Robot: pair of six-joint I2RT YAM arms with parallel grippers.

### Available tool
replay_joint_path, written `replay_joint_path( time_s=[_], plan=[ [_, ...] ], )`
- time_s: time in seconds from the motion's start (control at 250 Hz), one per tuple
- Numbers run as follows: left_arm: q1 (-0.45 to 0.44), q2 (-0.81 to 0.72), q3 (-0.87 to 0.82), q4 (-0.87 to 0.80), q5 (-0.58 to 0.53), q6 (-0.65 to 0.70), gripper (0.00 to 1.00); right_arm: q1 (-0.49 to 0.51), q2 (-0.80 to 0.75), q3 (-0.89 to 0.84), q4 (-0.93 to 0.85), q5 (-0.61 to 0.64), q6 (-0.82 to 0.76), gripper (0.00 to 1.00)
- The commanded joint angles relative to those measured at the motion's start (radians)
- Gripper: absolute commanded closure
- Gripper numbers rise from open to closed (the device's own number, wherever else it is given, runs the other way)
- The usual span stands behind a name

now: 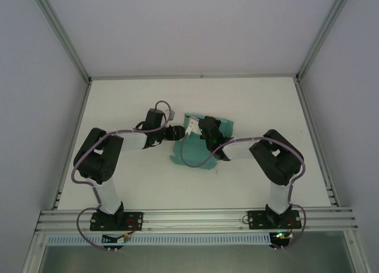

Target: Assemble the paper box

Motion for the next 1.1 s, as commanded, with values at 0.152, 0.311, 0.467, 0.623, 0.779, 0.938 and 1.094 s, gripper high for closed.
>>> replay_joint_path(
  time_s=[0.152, 0.311, 0.467, 0.623, 0.779, 0.938, 1.094],
  plan=[
    [-0.045, 0.007, 0.051, -0.016, -0.040, 0.060, 0.36, 0.012, -0.006, -0.009, -0.014, -0.021, 0.023, 1.00],
    [-0.045, -0.090, -0.078, -0.009, -0.127, 0.074, 0.36, 0.014, -0.032, -0.044, 0.043, -0.018, -0.019, 1.00],
    [-0.045, -0.157, -0.123, 0.022, -0.125, 0.064, 0.36, 0.035, -0.047, -0.071, 0.063, -0.023, -0.075, 1.00],
    [-0.044, -0.189, -0.115, 0.028, -0.177, 0.088, 0.38, 0.055, -0.038, -0.080, 0.142, 0.006, -0.120, 1.00],
    [-0.046, -0.143, -0.081, 0.045, -0.127, 0.128, 0.43, 0.060, -0.055, -0.076, 0.135, 0.005, -0.109, 1.00],
    [-0.047, -0.117, -0.101, 0.120, -0.116, 0.127, 0.43, 0.068, -0.067, -0.077, 0.111, 0.002, -0.098, 1.00],
    [-0.062, -0.108, -0.122, 0.166, -0.201, 0.155, 0.45, 0.088, -0.072, -0.108, 0.103, -0.011, -0.103, 1.00]
  ],
)
